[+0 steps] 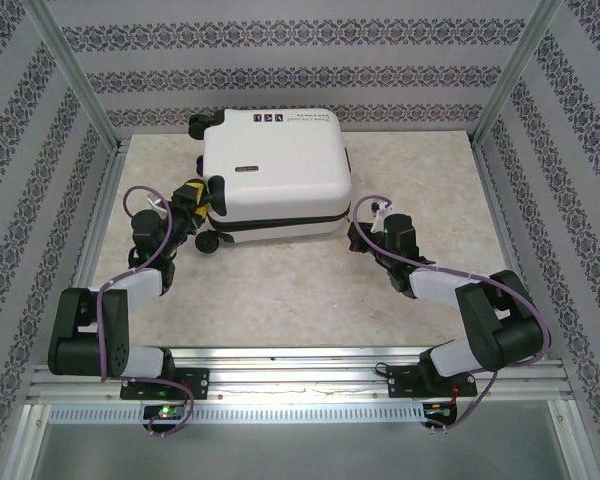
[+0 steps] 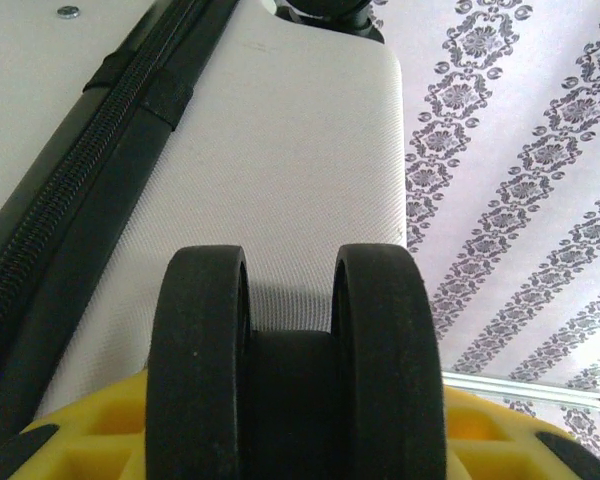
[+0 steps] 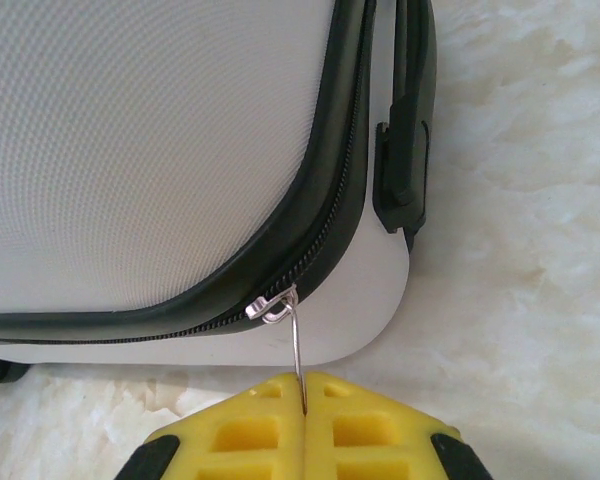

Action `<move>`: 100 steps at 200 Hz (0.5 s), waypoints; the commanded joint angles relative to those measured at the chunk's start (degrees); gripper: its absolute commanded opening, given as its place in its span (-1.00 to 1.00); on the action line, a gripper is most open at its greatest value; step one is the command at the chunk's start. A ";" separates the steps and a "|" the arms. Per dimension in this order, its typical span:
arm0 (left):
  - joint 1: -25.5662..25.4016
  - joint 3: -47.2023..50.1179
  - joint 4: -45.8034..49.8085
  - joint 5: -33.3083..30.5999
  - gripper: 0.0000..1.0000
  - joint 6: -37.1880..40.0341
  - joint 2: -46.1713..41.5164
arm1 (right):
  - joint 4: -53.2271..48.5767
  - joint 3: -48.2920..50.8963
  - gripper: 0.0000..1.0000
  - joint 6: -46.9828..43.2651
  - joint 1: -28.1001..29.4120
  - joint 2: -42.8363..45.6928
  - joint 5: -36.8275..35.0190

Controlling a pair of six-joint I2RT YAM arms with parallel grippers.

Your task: Pack the luggage

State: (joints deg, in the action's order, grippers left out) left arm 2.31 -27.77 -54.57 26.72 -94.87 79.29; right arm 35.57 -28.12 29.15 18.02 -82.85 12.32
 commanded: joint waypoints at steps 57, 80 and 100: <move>6.07 -1.98 -9.34 9.61 -1.00 -7.23 -2.09 | 0.69 -1.98 -1.00 -3.39 -4.36 1.79 -6.66; 7.15 -1.47 -7.02 10.49 -1.00 -6.39 -3.98 | -0.33 -2.33 -1.00 -2.89 -4.99 1.95 -8.17; 7.76 -1.66 -4.72 11.35 -1.00 -5.44 -5.60 | -0.29 -2.90 -1.00 -2.69 -5.54 1.60 -8.37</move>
State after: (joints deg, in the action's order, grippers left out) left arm 6.63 -27.88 -53.47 38.76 -95.44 78.72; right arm 34.35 -29.10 26.63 15.84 -82.59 12.69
